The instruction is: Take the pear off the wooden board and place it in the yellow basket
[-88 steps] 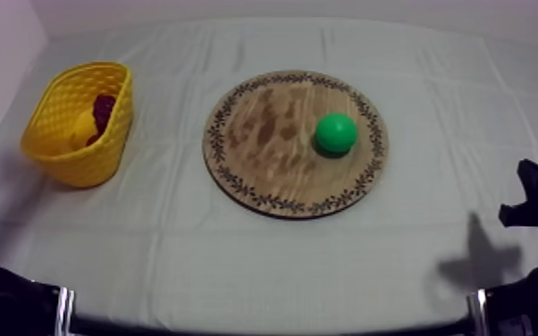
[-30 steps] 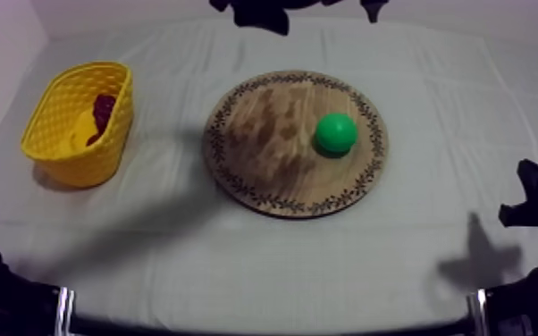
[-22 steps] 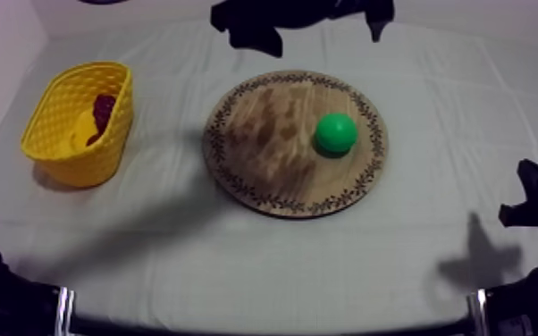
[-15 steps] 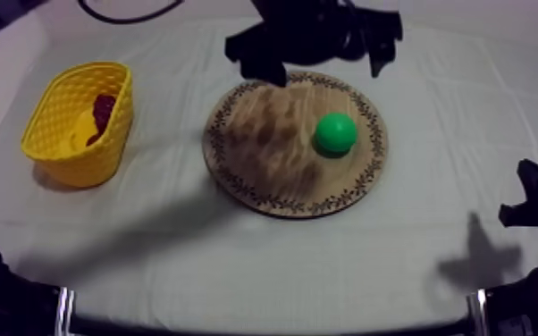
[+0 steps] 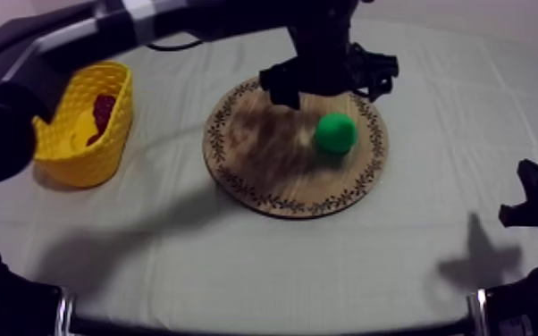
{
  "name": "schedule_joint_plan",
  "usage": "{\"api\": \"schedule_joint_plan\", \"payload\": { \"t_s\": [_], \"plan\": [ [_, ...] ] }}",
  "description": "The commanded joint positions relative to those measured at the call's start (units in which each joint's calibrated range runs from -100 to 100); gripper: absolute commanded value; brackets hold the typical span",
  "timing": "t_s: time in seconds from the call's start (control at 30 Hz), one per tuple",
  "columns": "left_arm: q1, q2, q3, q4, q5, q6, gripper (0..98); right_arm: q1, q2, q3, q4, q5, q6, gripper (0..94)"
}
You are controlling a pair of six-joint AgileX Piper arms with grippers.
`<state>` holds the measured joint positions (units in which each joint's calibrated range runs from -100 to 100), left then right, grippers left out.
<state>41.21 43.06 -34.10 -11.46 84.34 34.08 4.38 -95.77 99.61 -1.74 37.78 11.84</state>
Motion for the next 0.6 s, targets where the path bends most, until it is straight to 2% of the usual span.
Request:
{"api": "schedule_joint_plan", "payload": {
  "t_s": [0.0, 0.3, 0.57],
  "plan": [
    [-0.2, 3.5, -1.9, -0.24, 0.1, 0.1, 95.7, 0.0, 0.0, 0.1, 0.0, 0.0, 0.0, 0.5],
    [-1.4, 11.9, -11.5, 0.35, 2.9, -1.4, 94.6, 0.0, 0.0, 0.1, 0.0, 0.0, 0.0, 0.5],
    [-1.7, 16.4, -15.4, 0.55, 2.4, -2.5, 93.1, 0.0, 0.0, 0.1, 0.0, 0.0, 0.0, 0.5]
  ]
}}
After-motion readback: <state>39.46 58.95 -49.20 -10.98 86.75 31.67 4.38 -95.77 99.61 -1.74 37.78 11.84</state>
